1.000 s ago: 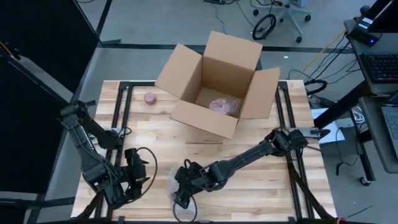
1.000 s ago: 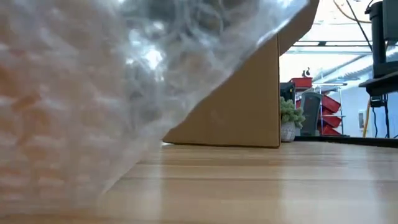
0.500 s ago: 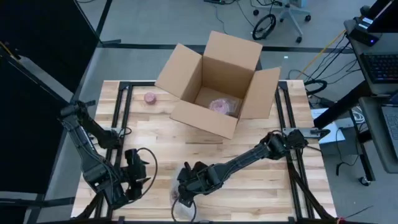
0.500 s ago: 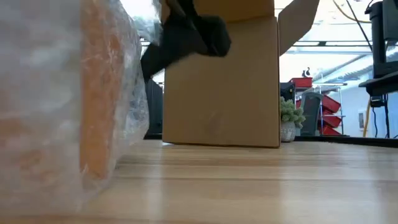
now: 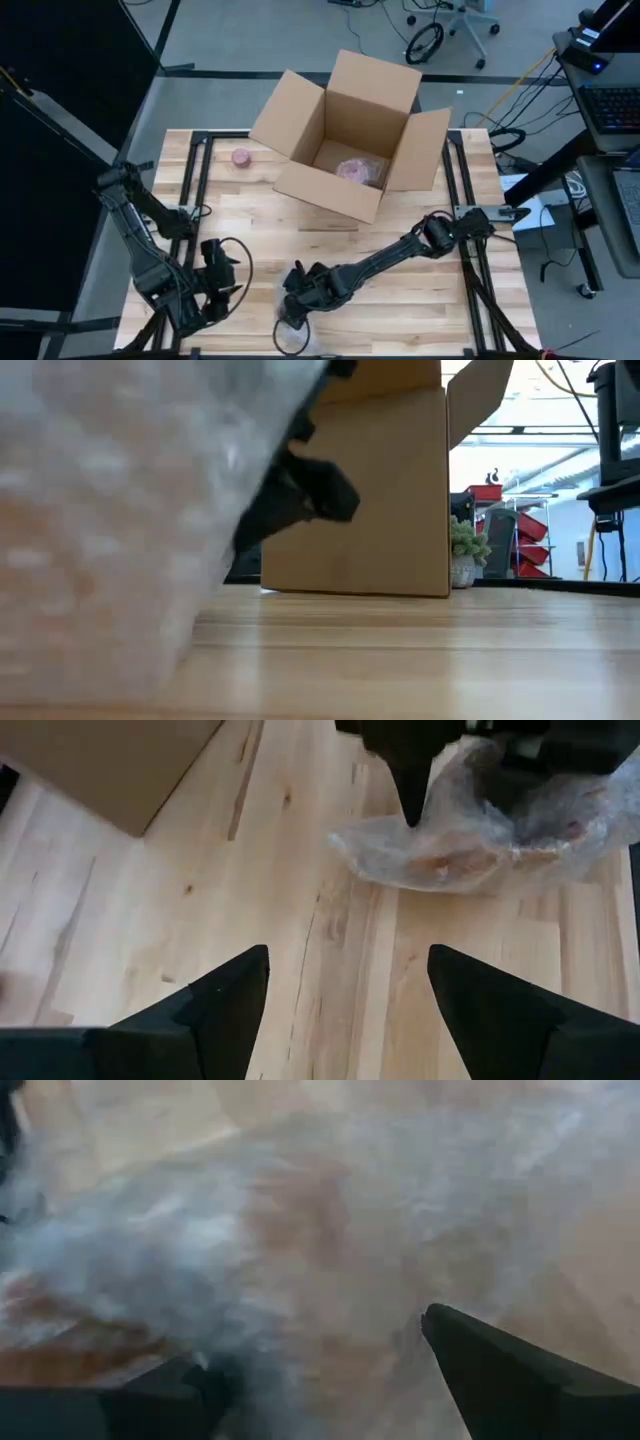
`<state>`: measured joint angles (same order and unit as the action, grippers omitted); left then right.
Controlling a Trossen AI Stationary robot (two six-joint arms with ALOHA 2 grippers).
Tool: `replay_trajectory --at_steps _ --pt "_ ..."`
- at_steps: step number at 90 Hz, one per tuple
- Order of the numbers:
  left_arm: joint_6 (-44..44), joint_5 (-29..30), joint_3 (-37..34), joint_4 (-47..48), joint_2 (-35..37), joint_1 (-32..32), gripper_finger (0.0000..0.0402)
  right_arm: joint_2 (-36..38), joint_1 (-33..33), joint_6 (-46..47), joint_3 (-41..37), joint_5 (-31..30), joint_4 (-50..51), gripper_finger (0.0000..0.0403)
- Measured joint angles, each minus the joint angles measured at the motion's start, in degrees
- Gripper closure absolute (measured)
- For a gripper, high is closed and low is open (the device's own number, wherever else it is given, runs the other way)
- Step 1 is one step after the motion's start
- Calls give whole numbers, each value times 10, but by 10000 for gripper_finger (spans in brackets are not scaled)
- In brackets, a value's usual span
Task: Wrap mug
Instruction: Wrap the yellow mug in the bubble wrap
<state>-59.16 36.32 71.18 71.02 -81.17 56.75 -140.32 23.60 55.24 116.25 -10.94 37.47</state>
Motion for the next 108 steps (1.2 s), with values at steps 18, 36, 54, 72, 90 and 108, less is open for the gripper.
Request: replay_trajectory --at_steps 18,36,54,72,90,108 --pt "0 2 0 -1 0 0 139 -25 -1 0 2 15 2 151" --pt "0 2 0 -1 0 0 139 -26 -1 -1 2 21 -10 219" --pt "0 4 0 -1 0 0 139 -26 0 -27 1 19 -27 344" --pt "0 4 0 -1 0 0 139 -26 0 -32 1 21 -32 346" --pt "0 4 0 0 0 0 139 -26 2 -37 1 22 -39 301" --pt "0 4 0 -1 0 0 139 -29 2 -69 17 20 -37 201"
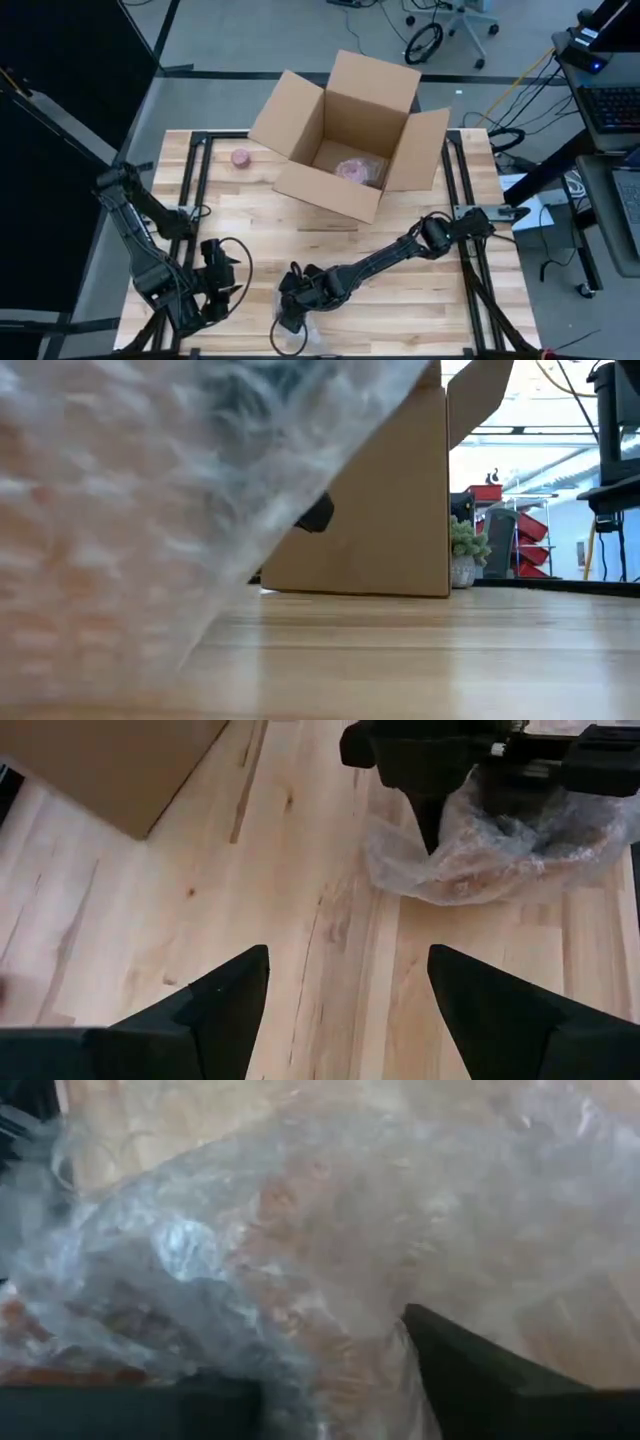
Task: Wrap mug
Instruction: Wrap the yellow mug in the bubble wrap
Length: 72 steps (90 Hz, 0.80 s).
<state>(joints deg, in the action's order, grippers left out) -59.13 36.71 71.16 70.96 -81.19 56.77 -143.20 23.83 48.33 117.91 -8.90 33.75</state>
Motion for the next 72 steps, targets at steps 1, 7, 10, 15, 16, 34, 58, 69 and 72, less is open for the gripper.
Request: replay_trajectory --at_steps 1,7,10,15,16,34,58,69,72 --pt "0 0 0 0 0 0 139 0 0 -2 2 0 0 196" --pt "0 0 0 0 0 0 139 -3 0 -16 20 -1 9 175" --pt "0 0 0 0 0 0 139 -4 0 -24 32 -1 17 167" --pt "1 0 0 0 0 0 139 -5 0 -38 52 -1 34 158" --pt "1 0 0 0 0 0 139 -6 0 -40 55 -1 37 157" --pt "10 -2 0 0 0 0 139 -12 0 -86 103 5 70 150" --pt "15 -5 0 0 0 0 139 -11 0 -88 134 19 98 150" --pt "15 -5 0 0 0 0 139 -9 -1 -87 138 27 97 149" --pt "15 -5 0 0 0 0 139 -7 -2 -86 138 36 100 149"
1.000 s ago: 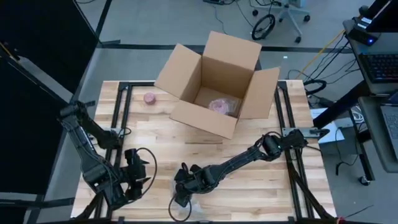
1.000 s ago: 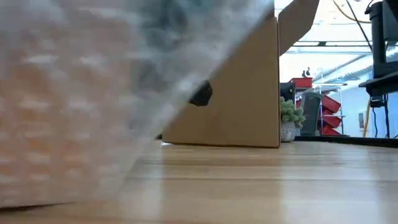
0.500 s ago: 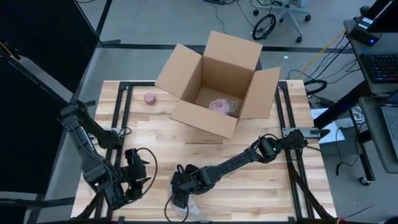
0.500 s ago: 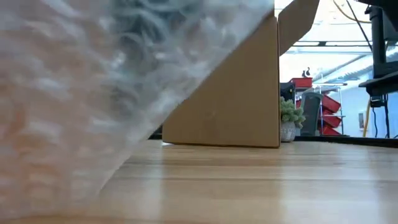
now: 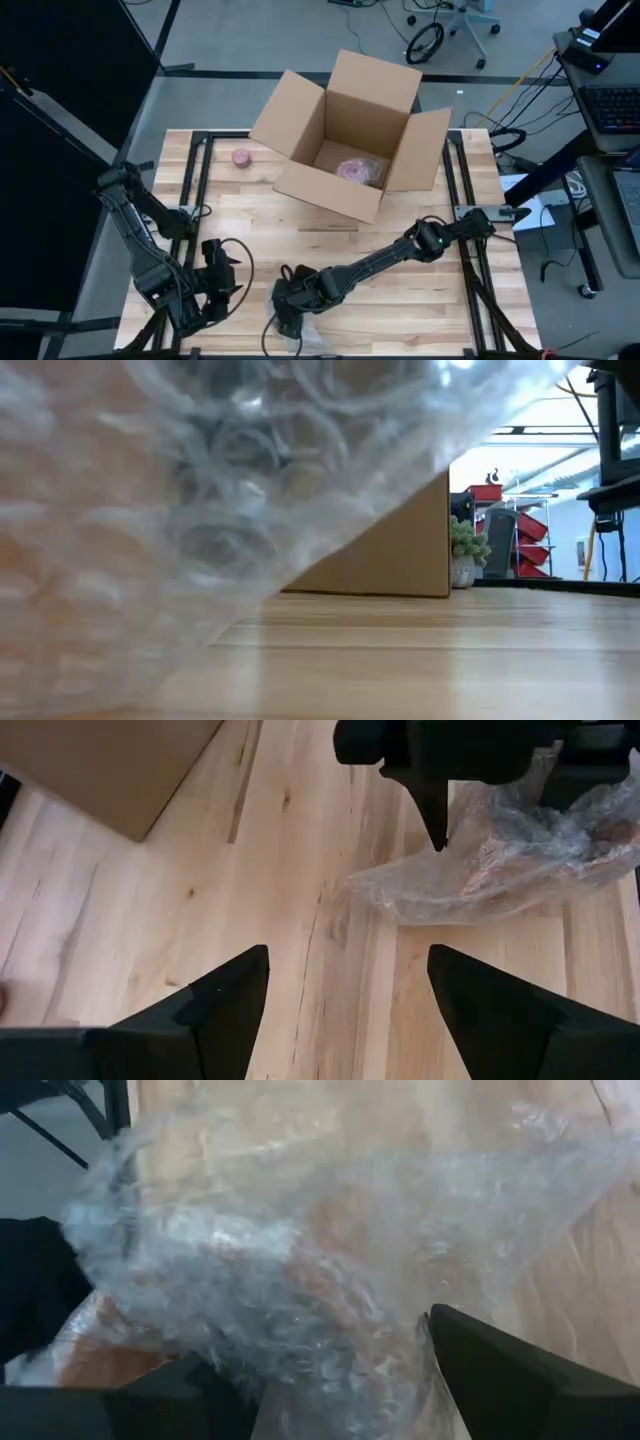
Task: Wrap mug
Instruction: Wrap the yellow mug in the bubble wrap
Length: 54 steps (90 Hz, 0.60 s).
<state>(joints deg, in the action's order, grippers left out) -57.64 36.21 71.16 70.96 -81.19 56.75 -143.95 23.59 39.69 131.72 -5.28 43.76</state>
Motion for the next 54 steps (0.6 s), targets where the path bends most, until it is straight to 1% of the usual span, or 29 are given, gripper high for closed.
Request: replay_trajectory --at_steps 11,22,32,54 --pt "0 0 0 0 0 0 139 8 -3 1 0 17 14 149" --pt "9 0 0 -1 0 0 139 20 -8 -2 0 53 32 149" --pt "11 0 0 -1 0 0 139 36 -12 -4 0 56 50 149" --pt "11 0 0 -1 0 0 139 56 -16 -21 1 55 51 149"
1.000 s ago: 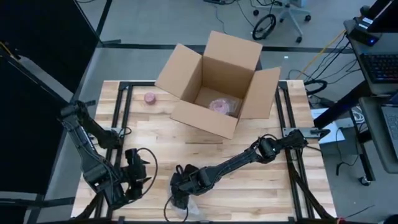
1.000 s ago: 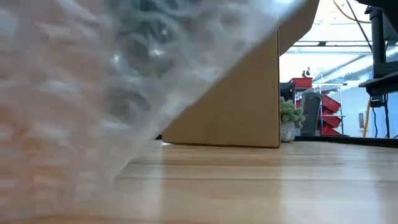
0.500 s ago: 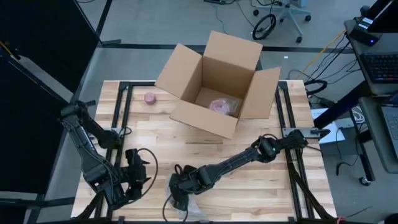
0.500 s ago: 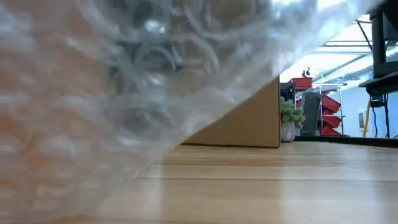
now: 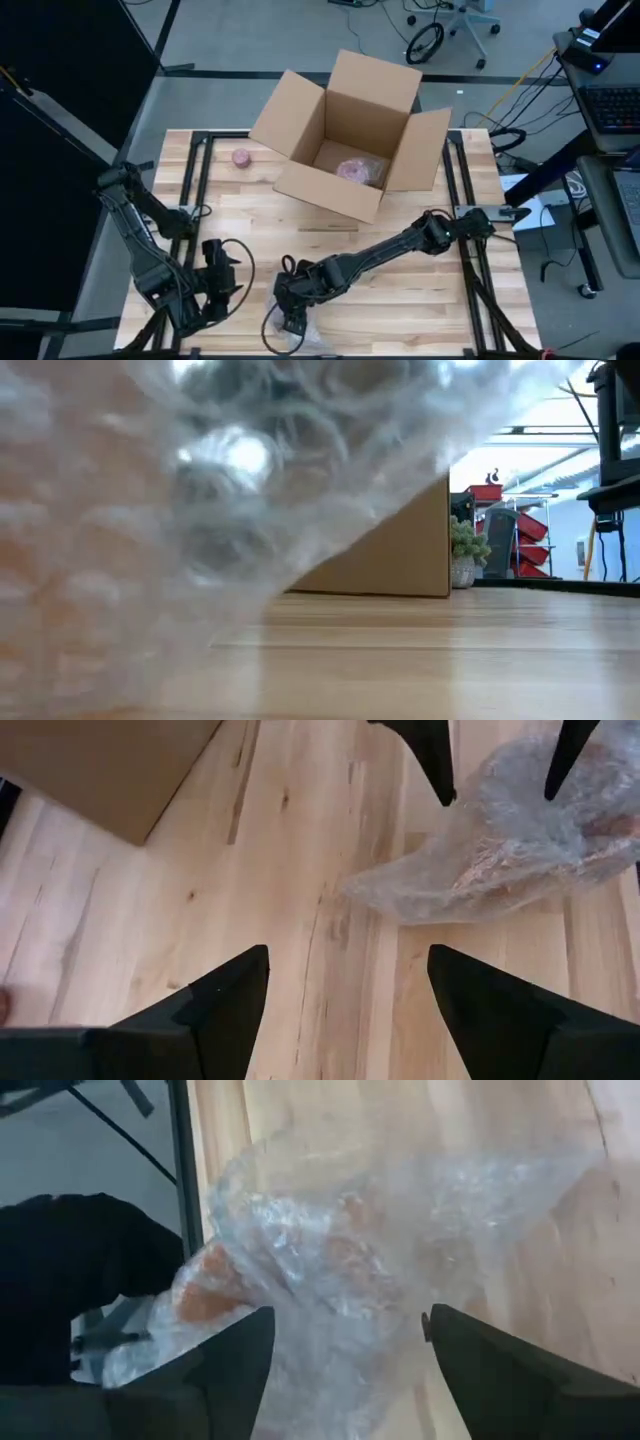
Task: Wrap mug
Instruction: Wrap the yellow mug in the bubble wrap
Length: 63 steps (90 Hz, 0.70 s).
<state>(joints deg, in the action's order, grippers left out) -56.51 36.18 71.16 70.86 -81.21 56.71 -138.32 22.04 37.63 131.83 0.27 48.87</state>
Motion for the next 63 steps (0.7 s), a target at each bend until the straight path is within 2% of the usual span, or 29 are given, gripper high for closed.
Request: replay_trajectory --at_steps 7,20,34,63 --pt "0 0 0 0 0 0 139 8 -1 0 0 -15 -11 149" --pt "0 0 0 -1 0 0 139 3 -1 5 0 -87 -37 149" --pt "0 0 0 -1 0 0 139 -29 2 12 -2 -77 -52 149" --pt "0 0 0 -2 0 0 139 -45 6 -3 -1 -65 -39 149"
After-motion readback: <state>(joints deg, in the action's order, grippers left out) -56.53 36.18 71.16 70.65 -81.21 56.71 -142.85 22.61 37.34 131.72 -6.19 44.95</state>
